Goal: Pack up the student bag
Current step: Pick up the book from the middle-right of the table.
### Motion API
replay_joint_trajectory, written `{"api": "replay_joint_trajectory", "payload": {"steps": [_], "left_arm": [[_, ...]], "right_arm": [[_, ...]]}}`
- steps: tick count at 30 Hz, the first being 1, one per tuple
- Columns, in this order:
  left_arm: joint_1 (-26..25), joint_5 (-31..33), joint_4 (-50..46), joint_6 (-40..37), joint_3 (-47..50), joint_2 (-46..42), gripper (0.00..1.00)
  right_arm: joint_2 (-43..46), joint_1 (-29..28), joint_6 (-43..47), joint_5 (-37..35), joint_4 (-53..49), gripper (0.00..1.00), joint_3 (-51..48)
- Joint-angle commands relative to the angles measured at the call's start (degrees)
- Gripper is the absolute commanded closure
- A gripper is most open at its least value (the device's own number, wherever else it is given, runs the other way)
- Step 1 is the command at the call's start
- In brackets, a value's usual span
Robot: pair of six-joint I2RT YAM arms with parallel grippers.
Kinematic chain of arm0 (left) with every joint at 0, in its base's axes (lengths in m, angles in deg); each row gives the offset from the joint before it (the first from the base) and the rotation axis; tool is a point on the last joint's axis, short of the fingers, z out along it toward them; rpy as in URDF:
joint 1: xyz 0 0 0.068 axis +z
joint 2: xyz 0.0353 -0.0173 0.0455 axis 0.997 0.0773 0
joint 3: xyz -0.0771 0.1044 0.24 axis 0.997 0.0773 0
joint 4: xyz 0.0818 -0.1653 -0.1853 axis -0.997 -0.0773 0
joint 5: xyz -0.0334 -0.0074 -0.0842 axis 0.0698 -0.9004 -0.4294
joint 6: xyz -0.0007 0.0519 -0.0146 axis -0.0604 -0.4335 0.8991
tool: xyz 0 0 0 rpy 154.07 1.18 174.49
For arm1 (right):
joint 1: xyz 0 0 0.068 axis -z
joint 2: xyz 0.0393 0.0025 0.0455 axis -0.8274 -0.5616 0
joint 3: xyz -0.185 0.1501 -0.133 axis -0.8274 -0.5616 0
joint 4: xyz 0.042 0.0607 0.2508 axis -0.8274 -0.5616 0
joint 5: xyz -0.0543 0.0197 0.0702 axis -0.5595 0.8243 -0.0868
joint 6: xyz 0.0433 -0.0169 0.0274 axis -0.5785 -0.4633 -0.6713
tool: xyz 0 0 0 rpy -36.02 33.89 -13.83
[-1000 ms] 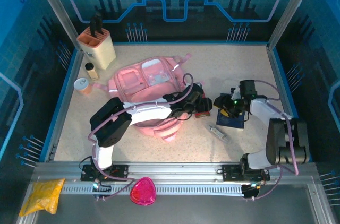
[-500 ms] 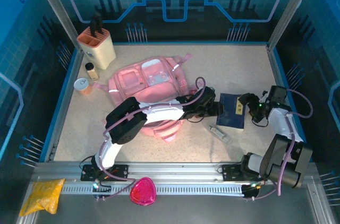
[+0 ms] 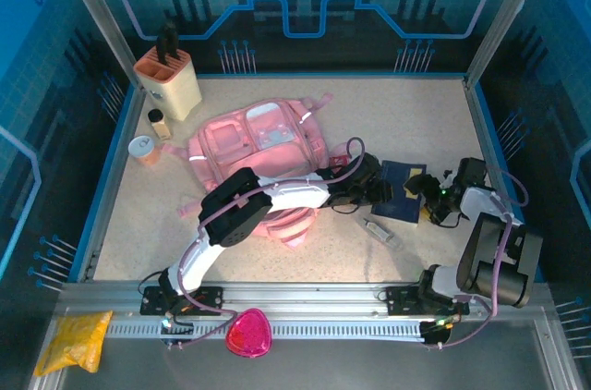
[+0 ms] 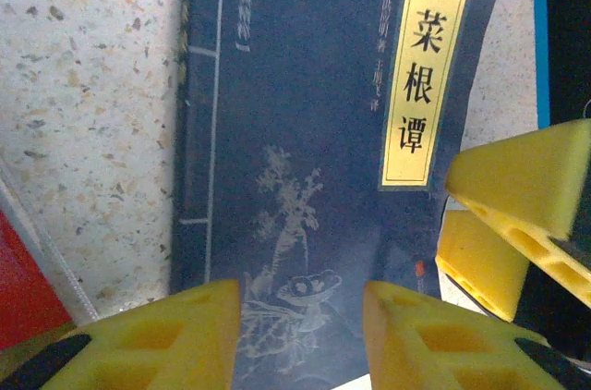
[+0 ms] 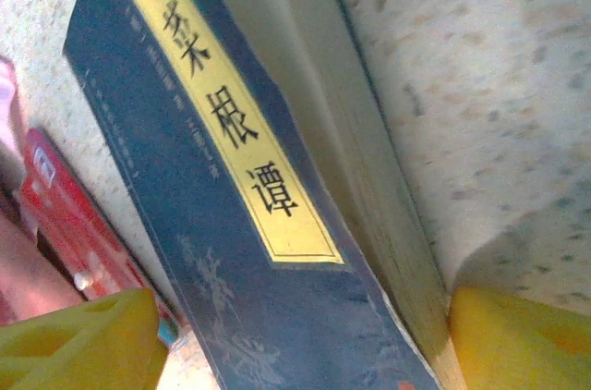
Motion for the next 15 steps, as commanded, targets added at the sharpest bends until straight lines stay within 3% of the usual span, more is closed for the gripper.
{"api": "replay_joint_trajectory", "payload": {"steps": [1, 8, 15], "left_arm": [[1.0, -1.4, -3.1, -1.5, -2.3, 1.5, 0.6], [1.7, -1.4, -5.4, -2.6, -3.2, 2.8, 0.62], [1.7, -1.1, -7.4, -3.1, -4.4, 4.0, 0.65]], "right_arm": [[1.1, -3.4, 1.8, 2.6, -1.2, 0.18, -0.3], [4.7, -3.0, 3.2, -4.6, -5.7, 0.16, -0.3], [0.8, -6.0, 5.1, -3.8, -5.8, 0.18, 0.9]]}}
